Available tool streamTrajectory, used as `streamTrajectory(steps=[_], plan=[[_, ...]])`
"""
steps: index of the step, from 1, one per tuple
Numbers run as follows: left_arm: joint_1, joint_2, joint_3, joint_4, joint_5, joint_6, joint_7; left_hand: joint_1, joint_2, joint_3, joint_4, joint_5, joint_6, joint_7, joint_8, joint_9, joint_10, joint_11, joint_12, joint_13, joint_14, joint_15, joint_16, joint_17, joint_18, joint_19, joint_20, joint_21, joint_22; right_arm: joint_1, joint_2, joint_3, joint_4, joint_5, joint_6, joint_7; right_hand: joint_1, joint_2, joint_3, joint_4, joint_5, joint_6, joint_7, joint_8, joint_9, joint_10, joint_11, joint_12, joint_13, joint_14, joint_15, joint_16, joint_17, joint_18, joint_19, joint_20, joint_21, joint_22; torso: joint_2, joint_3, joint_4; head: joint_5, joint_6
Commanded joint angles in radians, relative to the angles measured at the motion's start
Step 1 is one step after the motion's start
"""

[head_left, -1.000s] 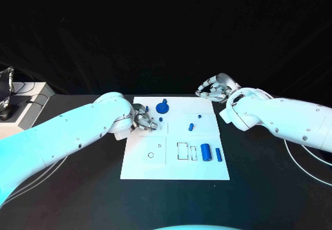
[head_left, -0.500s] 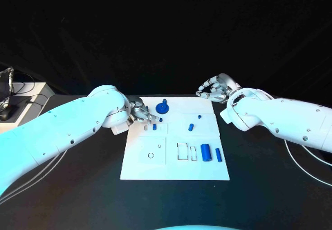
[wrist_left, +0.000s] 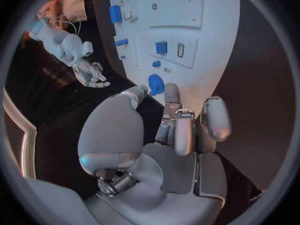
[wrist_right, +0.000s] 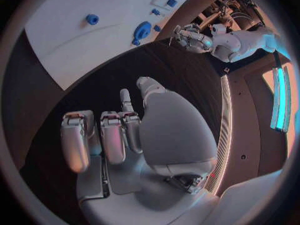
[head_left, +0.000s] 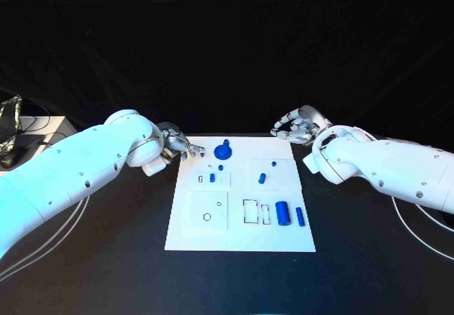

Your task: Assemble the parts on the task board

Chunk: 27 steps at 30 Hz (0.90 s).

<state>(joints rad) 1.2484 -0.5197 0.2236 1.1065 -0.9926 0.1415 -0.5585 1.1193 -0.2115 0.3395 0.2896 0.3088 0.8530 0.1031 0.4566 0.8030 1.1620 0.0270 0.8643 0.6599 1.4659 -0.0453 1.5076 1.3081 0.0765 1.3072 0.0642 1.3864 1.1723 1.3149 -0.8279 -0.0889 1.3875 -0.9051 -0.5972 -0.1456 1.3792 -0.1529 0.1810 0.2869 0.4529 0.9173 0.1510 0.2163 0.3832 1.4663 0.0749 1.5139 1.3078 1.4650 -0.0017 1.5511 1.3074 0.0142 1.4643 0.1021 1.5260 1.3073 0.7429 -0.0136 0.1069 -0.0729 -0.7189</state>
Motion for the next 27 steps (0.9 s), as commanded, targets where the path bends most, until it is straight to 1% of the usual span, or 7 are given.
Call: streamTrajectory(steps=[1,5,11,12,18,21,27], plan=[[0.015,0.017,0.003,-0.038,-0.01,-0.028,0.04,0.013,-0.003,-0.011,0.001,0.003,-0.012,0.004,-0.011,-0.006,-0.014,0.002,-0.005,-0.003,0.062,0.011,-0.004,0.119,0.012,-0.007,0.004,-0.007,-0.005,0.0,0.0,0.0,0.003,-0.008,-0.003,0.011,-0.001,-0.013,0.006,-0.001,0.003,-0.005,0.001,0.004,0.001,0.047,-0.006,-0.006,0.21,0.089,-0.003,-0.004,0.191,-0.001,0.083,-0.004,-0.003,0.225,0.007,0.0004,-0.0048,0.004,0.01],[0.033,0.036,0.004,-0.088,-0.042,-0.027,0.044,0.018,-0.002,-0.014,0.0,0.005,-0.01,0.005,-0.01,-0.007,-0.018,0.003,-0.005,-0.005,0.063,0.012,-0.003,0.121,0.012,-0.004,0.006,-0.006,-0.001,0.001,0.0,0.0,0.006,-0.008,-0.004,0.011,-0.001,-0.013,0.006,-0.001,0.003,-0.005,0.001,0.004,0.001,0.047,-0.006,-0.006,0.21,0.089,-0.003,-0.004,0.191,-0.001,0.083,-0.004,-0.003,0.225,0.017,0.0007,-0.0098,0.011,0.022],[0.054,0.074,0.004,-0.162,-0.062,-0.006,0.045,0.018,-0.001,-0.014,0.001,0.005,-0.008,0.005,-0.009,-0.007,-0.019,0.003,-0.004,-0.005,0.064,0.013,-0.001,0.124,0.011,-0.002,0.006,-0.004,0.002,0.003,0.0,0.0,0.011,-0.01,-0.005,0.011,-0.003,-0.015,0.011,0.0,0.003,-0.007,0.002,0.003,0.002,0.046,-0.006,-0.007,0.209,0.089,-0.003,-0.004,0.192,-0.001,0.083,-0.004,-0.004,0.225,0.029,0.0008,-0.0128,0.015,0.028],[0.055,0.079,0.004,-0.171,-0.062,-0.003,0.046,0.018,-0.002,-0.015,0.001,0.005,-0.008,0.005,-0.009,-0.007,-0.019,0.004,-0.004,-0.005,0.064,0.013,0.0,0.125,0.011,-0.002,0.006,-0.004,0.002,0.003,0.001,0.001,0.011,-0.01,-0.006,0.01,-0.003,-0.015,0.011,0.0,0.003,-0.007,0.002,0.003,0.002,0.046,-0.006,-0.007,0.209,0.089,-0.003,-0.004,0.192,-0.001,0.083,-0.004,-0.004,0.225,0.031,0.0016,-0.0132,0.015,0.03],[0.06,0.112,0.003,-0.226,-0.058,0.027,0.049,0.018,-0.001,-0.016,0.001,0.005,-0.008,0.006,-0.008,-0.008,-0.02,0.004,-0.004,-0.006,0.064,0.013,0.0,0.125,0.011,-0.001,0.006,-0.004,0.002,0.006,0.004,0.001,0.015,-0.013,-0.007,0.011,-0.003,-0.015,0.011,0.0,0.003,-0.007,0.002,0.003,0.002,0.046,-0.006,-0.007,0.209,0.089,-0.003,-0.004,0.192,-0.001,0.083,-0.004,-0.004,0.225,0.041,0.0013,-0.0175,0.018,0.035],[0.061,0.125,0.002,-0.249,-0.058,0.041,0.049,0.021,0.0,-0.016,0.001,0.005,-0.009,0.006,-0.009,-0.009,-0.022,0.004,-0.004,-0.007,0.064,0.013,0.0,0.125,0.012,-0.003,0.007,-0.005,0.0,0.008,0.006,0.002,0.016,-0.018,-0.008,0.011,-0.003,-0.015,0.011,0.0,0.003,-0.007,0.002,0.003,0.002,0.046,-0.006,-0.007,0.209,0.089,-0.003,-0.004,0.192,-0.001,0.083,-0.004,-0.004,0.225,0.046,0.0029,-0.0206,0.021,0.038],[0.066,0.141,-0.001,-0.28,-0.061,0.061,0.049,0.025,0.002,-0.016,0.0,0.006,-0.01,0.006,-0.01,-0.01,-0.024,0.004,-0.004,-0.007,0.069,0.014,0.007,0.14,0.008,0.009,0.008,0.003,0.018,0.012,0.008,0.003,0.02,-0.024,-0.01,0.013,-0.003,-0.015,0.011,0.0,0.003,-0.007,0.002,0.003,0.002,0.046,-0.006,-0.007,0.209,0.089,-0.003,-0.004,0.192,-0.001,0.083,-0.004,-0.004,0.225,0.053,0.0045,-0.0222,0.024,0.044]])
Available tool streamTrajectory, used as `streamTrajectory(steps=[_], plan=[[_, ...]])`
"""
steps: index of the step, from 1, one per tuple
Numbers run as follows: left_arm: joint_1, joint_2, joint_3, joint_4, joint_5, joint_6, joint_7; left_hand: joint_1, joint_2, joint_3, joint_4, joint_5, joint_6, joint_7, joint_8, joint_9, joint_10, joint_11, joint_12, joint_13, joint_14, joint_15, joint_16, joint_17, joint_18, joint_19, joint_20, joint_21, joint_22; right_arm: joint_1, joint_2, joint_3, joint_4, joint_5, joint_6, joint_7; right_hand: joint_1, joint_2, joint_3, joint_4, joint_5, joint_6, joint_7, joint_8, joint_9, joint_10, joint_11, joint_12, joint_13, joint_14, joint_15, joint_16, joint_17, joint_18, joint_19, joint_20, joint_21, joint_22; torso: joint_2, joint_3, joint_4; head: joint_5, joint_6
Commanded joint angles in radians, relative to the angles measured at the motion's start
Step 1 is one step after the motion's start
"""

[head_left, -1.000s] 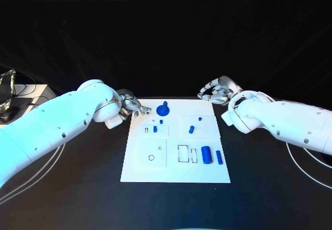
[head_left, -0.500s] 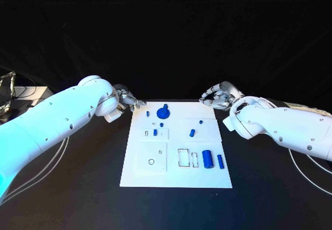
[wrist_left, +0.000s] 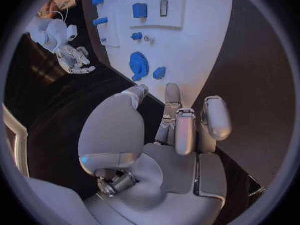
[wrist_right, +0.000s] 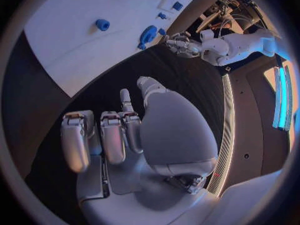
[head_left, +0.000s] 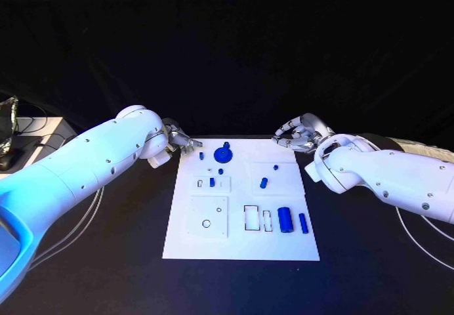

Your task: Assemble the parts on the task board

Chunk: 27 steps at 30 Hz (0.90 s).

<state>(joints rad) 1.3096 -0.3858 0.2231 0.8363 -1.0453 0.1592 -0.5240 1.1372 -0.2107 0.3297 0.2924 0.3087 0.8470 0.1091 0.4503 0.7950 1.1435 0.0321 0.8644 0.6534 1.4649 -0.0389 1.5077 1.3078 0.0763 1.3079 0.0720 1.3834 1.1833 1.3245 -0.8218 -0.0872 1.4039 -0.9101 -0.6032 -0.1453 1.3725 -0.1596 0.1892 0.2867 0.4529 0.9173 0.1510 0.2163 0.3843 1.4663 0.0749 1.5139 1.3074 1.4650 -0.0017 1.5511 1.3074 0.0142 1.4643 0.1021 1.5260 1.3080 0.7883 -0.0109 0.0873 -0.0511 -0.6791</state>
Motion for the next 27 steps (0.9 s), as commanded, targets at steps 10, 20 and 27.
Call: streamTrajectory(steps=[10,20,27], plan=[[0.017,0.023,-0.008,-0.024,-0.008,0.058,0.013,0.007,0.002,-0.008,-0.001,0.005,-0.002,0.0,-0.002,-0.002,-0.005,-0.001,-0.001,-0.001,0.073,0.007,0.012,0.15,0.006,0.016,0.001,0.012,0.018,0.006,0.009,0.003,0.004,-0.017,-0.008,0.015,0.003,-0.009,0.003,0.0,0.003,-0.007,0.002,0.003,0.001,0.046,-0.006,-0.007,0.209,0.089,-0.003,-0.004,0.192,-0.001,0.083,-0.004,-0.004,0.225,0.013,0.0024,-0.0039,0.005,0.002],[0.024,0.027,-0.025,-0.026,-0.006,0.107,0.005,0.005,0.002,-0.011,-0.001,0.004,0.003,-0.001,0.001,-0.003,-0.004,-0.001,0.002,-0.002,0.073,0.007,0.012,0.15,0.006,0.017,0.001,0.012,0.018,0.007,0.012,0.004,0.002,-0.018,-0.008,0.014,0.002,-0.011,0.007,0.0,0.003,-0.008,0.002,0.004,0.002,0.047,-0.006,-0.007,0.209,0.089,-0.003,-0.004,0.192,-0.001,0.082,-0.004,-0.005,0.224,0.012,0.0022,-0.0024,0.003,0.0],[0.026,0.029,-0.031,-0.028,-0.006,0.12,0.003,0.008,0.006,-0.011,-0.002,0.005,0.006,-0.002,0.002,-0.004,-0.005,-0.002,0.003,-0.003,0.073,0.007,0.013,0.151,0.006,0.017,0.001,0.012,0.018,0.008,0.012,0.004,0.002,-0.019,-0.008,0.014,0.002,-0.011,0.007,0.0,0.003,-0.008,0.002,0.004,0.002,0.047,-0.006,-0.007,0.209,0.089,-0.003,-0.004,0.192,-0.001,0.082,-0.004,-0.005,0.224,0.013,0.0017,-0.0016,0.003,-0.001]])
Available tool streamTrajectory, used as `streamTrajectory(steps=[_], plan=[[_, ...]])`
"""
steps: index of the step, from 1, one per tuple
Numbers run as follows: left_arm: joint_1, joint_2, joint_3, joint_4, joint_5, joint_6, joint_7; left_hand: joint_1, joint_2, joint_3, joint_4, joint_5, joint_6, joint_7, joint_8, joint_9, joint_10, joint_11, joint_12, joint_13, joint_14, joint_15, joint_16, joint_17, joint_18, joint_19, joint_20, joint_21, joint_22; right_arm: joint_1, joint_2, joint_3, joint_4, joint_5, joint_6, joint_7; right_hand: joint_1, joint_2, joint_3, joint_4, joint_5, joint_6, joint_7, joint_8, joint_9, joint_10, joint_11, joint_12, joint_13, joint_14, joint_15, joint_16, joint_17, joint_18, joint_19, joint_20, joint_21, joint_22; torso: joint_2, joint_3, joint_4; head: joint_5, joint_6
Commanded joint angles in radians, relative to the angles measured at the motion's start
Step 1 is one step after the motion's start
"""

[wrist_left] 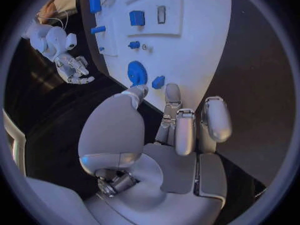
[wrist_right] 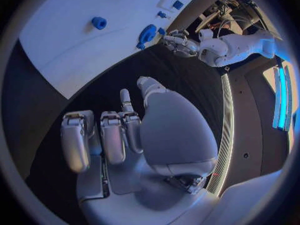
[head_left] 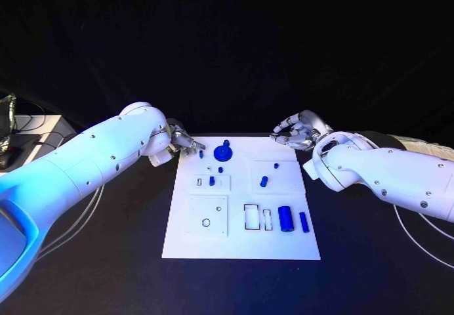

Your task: Assemble the parts on the task board

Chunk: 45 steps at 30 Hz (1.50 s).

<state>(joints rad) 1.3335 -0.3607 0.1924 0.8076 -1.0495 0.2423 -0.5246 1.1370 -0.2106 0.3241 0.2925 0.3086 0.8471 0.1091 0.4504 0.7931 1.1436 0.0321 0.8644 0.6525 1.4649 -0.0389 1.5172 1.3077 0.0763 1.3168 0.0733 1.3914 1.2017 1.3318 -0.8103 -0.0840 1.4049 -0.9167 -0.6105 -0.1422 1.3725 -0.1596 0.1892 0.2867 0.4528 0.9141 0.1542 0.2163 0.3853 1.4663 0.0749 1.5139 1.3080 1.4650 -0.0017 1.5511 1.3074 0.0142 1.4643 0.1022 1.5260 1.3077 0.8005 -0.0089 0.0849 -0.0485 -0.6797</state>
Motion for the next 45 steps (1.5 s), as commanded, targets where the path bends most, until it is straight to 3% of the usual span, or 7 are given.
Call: streamTrajectory(steps=[1,19,31,45], plan=[[0.002,0.005,-0.001,0.0,-0.002,0.038,0.004,0.009,0.007,-0.005,-0.002,0.005,0.006,-0.002,0.002,-0.002,-0.005,-0.002,0.003,-0.002,0.074,0.007,0.003,0.151,0.006,0.008,0.0,0.005,0.001,0.001,0.001,0.001,0.001,-0.012,0.0,0.011,0.002,-0.011,0.007,0.0,0.003,-0.005,-0.001,0.004,0.001,0.047,-0.006,-0.007,0.209,0.089,-0.003,-0.004,0.192,-0.001,0.082,-0.004,-0.005,0.224,0.001,-0.0003,0.0008,0.0,0.0],[0.002,0.012,-0.007,-0.006,0.004,0.03,0.011,0.02,0.017,0.0,-0.003,0.006,0.015,-0.005,0.006,-0.005,-0.003,-0.005,0.008,-0.004,0.077,0.005,0.008,0.16,0.004,0.014,0.0,0.009,0.009,0.001,0.003,0.001,0.0,-0.012,0.0,0.01,0.002,-0.011,0.007,0.0,0.003,-0.005,-0.001,0.004,0.001,0.047,-0.006,-0.007,0.209,0.089,-0.003,-0.004,0.192,-0.001,0.082,-0.004,-0.005,0.224,0.001,-0.0012,0.003,-0.002,-0.004],[0.002,0.013,-0.009,-0.014,0.053,0.02,0.022,0.081,0.058,0.05,-0.007,0.005,0.031,-0.013,0.008,-0.018,-0.004,-0.013,0.012,-0.018,0.077,-0.002,0.009,0.16,0.005,0.012,-0.004,0.009,0.009,0.001,0.007,0.001,-0.004,-0.013,0.002,0.009,0.002,-0.011,0.007,0.0,0.003,-0.005,-0.001,0.004,0.001,0.047,-0.006,-0.007,0.209,0.089,-0.003,-0.004,0.192,-0.001,0.082,-0.004,-0.005,0.224,0.002,-0.0017,0.0033,-0.002,-0.006],[0.002,0.014,-0.011,-0.021,0.077,0.03,0.031,0.119,0.064,0.079,-0.012,0.005,0.032,-0.014,0.007,-0.023,-0.007,-0.014,0.005,-0.03,0.076,-0.002,0.009,0.159,0.005,0.009,-0.004,0.008,0.008,0.001,0.008,0.001,-0.006,-0.013,0.003,0.008,0.001,-0.013,0.015,-0.001,0.003,-0.005,-0.001,0.005,0.003,0.047,-0.006,-0.006,0.209,0.089,-0.003,-0.004,0.191,-0.001,0.082,-0.004,-0.006,0.224,0.002,-0.0022,0.0053,0.0,-0.008]])
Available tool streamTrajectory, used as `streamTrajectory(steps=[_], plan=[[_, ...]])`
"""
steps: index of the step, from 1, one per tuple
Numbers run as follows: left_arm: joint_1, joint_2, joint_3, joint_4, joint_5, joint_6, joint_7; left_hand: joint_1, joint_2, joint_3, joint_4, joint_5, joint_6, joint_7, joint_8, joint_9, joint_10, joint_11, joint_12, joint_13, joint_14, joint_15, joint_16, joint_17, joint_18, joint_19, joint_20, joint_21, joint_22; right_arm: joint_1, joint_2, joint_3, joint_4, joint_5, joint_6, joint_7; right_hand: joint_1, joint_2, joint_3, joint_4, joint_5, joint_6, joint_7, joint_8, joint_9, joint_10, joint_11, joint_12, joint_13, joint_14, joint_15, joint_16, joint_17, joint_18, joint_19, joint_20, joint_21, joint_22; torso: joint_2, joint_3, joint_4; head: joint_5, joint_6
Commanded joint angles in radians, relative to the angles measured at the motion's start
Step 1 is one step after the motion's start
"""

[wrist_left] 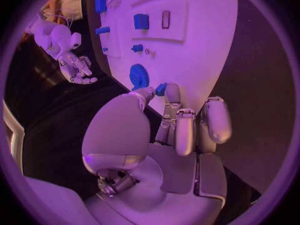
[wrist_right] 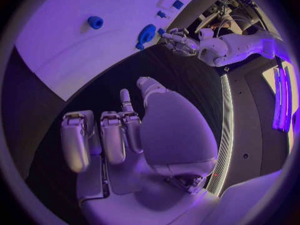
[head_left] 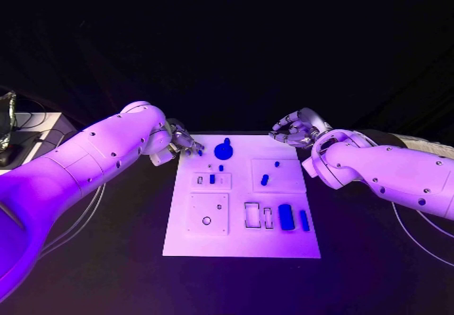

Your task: Assemble the parts on the task board

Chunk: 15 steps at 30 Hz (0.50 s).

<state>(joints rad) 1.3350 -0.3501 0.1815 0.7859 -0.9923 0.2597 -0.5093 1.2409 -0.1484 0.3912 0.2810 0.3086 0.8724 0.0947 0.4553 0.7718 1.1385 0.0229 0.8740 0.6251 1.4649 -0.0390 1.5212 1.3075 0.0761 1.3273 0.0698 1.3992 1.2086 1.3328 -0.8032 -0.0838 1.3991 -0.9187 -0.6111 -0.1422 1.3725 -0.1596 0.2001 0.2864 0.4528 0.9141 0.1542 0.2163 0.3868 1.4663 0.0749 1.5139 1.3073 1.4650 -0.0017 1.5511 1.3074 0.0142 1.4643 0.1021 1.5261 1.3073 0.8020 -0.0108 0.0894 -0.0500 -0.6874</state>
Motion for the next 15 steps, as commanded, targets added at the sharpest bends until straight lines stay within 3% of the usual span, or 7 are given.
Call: streamTrajectory(steps=[1,5,7,11,15], plan=[[0.001,0.003,-0.001,0.001,0.02,0.013,0.016,0.022,0.004,0.019,-0.001,0.005,0.007,0.0,0.001,-0.004,-0.001,-0.005,-0.005,-0.005,0.076,-0.003,0.005,0.159,0.005,-0.002,0.0,0.0,0.001,0.0,0.001,0.001,0.0,-0.011,0.004,0.008,0.001,-0.013,0.004,0.0,0.003,-0.005,-0.001,0.005,0.001,0.047,-0.006,-0.006,0.21,0.089,-0.003,-0.004,0.191,-0.001,0.082,-0.004,-0.006,0.224,0.0,-0.0003,0.0008,0.001,0.0],[0.001,0.003,-0.001,0.002,0.02,0.016,0.016,0.064,0.011,0.07,-0.016,0.007,0.01,-0.002,-0.001,-0.008,0.0,-0.008,-0.012,-0.016,0.076,-0.005,0.006,0.16,0.005,-0.003,-0.002,0.0,0.003,0.0,0.001,0.001,-0.001,-0.011,0.004,0.008,0.001,-0.013,0.004,0.0,0.003,-0.005,-0.001,0.005,0.001,0.047,-0.006,-0.006,0.21,0.089,-0.003,-0.004,0.191,-0.001,0.082,-0.004,-0.006,0.224,0.001,0.0,-0.0004,0.003,-0.001],[0.001,0.003,-0.002,0.002,0.02,0.016,0.016,0.099,0.008,0.127,-0.043,0.008,0.013,-0.004,0.005,-0.005,0.0,-0.01,-0.017,-0.026,0.076,-0.008,0.006,0.16,0.005,-0.002,-0.004,0.001,0.005,0.0,0.001,0.001,-0.001,-0.011,0.004,0.008,0.001,-0.013,0.004,0.0,0.003,-0.005,-0.001,0.005,0.001,0.047,-0.006,-0.006,0.21,0.089,-0.003,-0.004,0.191,-0.001,0.082,-0.004,-0.006,0.224,0.001,0.0001,-0.0004,0.002,-0.001],[0.001,0.003,-0.002,0.003,0.02,0.007,0.02,0.107,-0.01,0.236,-0.096,0.009,0.014,-0.007,0.033,0.02,0.012,-0.013,-0.024,-0.044,0.077,-0.009,0.007,0.162,0.004,0.0,-0.006,0.005,0.012,0.0,0.001,0.001,-0.003,-0.011,0.004,0.008,0.0,-0.014,0.006,0.0,0.003,-0.005,-0.001,0.005,0.002,0.047,-0.006,-0.006,0.21,0.088,-0.003,-0.004,0.191,-0.001,0.082,-0.004,-0.006,0.224,0.001,-0.0001,0.0005,0.001,-0.002],[0.001,0.002,-0.002,0.004,0.019,-0.006,0.023,0.071,-0.033,0.343,-0.148,0.021,0.016,-0.007,0.063,0.052,0.031,-0.015,-0.028,-0.059,0.079,-0.012,0.01,0.168,0.003,0.005,-0.008,0.01,0.021,0.0,0.002,0.0,-0.005,-0.01,0.005,0.009,0.0,-0.014,0.006,0.0,0.003,-0.005,-0.001,0.005,0.002,0.047,-0.006,-0.006,0.21,0.088,-0.003,-0.004,0.191,-0.001,0.082,-0.004,-0.006,0.224,0.001,-0.0002,0.0013,0.001,-0.002]])
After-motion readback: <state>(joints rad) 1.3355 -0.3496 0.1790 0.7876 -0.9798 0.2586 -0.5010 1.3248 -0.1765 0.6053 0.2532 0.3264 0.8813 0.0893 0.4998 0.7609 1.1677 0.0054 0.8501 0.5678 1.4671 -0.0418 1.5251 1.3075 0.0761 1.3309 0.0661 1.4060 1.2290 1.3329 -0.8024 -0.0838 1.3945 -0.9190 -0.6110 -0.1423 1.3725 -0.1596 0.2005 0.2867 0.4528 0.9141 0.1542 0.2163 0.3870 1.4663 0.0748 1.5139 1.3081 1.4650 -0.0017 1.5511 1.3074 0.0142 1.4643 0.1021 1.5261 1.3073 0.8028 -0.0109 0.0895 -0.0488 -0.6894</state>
